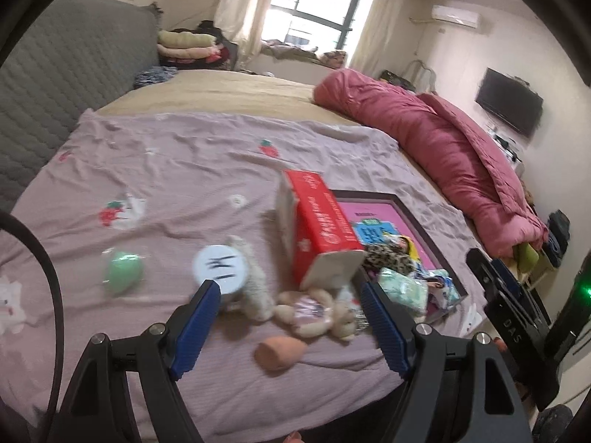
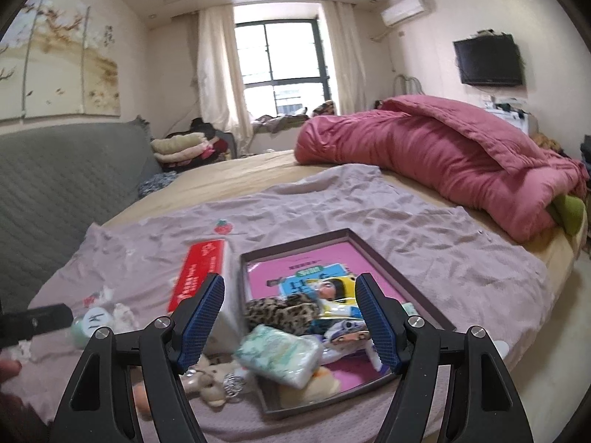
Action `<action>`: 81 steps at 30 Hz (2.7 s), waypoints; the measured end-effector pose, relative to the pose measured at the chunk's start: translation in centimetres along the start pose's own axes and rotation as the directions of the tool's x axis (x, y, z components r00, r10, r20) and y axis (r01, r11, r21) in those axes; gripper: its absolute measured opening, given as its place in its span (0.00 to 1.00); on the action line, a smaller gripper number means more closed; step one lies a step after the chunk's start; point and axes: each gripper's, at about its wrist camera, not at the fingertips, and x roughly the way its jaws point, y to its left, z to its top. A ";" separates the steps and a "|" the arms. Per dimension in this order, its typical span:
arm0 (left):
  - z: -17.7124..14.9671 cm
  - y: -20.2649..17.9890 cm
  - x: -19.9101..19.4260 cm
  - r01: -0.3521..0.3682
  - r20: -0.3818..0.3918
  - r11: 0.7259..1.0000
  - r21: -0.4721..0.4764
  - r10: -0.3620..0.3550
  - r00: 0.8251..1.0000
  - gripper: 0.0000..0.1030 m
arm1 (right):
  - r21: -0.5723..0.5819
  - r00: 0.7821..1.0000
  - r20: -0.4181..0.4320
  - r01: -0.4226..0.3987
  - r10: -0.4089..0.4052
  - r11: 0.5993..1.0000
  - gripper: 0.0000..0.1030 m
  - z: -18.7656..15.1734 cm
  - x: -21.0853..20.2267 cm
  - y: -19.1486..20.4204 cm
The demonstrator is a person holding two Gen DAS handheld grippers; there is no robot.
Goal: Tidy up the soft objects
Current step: 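Move both tools back from the tray toward the green sponge and floral scrunchie, then close the left gripper on the bagged green sponge while the right gripper grasps the floral scrunchie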
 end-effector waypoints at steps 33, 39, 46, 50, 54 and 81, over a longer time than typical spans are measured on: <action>-3.6 13.0 -2.0 -0.194 -0.024 0.966 -0.172 0.193 0.981 0.76 | -0.326 0.955 -0.187 -0.280 0.229 0.903 0.72 -4.0 -0.7 13.5; -4.7 15.4 0.0 -0.213 -0.073 0.951 -0.222 0.202 0.977 0.76 | -0.348 0.943 -0.236 -0.308 0.236 0.885 0.72 -5.1 1.2 14.6; -4.3 17.4 1.8 -0.233 -0.072 0.940 -0.251 0.222 0.972 0.76 | -0.349 0.930 -0.283 -0.327 0.234 0.878 0.72 -6.4 3.6 15.5; -3.5 18.6 3.4 -0.251 -0.066 0.935 -0.251 0.242 0.968 0.76 | -0.350 0.923 -0.305 -0.339 0.236 0.873 0.72 -7.0 4.8 15.9; -3.2 20.1 5.6 -0.257 -0.077 0.930 -0.264 0.245 0.966 0.76 | -0.351 0.915 -0.325 -0.351 0.239 0.868 0.72 -7.6 5.8 16.2; -2.1 21.8 12.2 -0.245 -0.094 0.946 -0.213 0.230 0.969 0.76 | -0.407 0.903 -0.382 -0.354 0.195 0.842 0.72 -9.7 12.4 18.3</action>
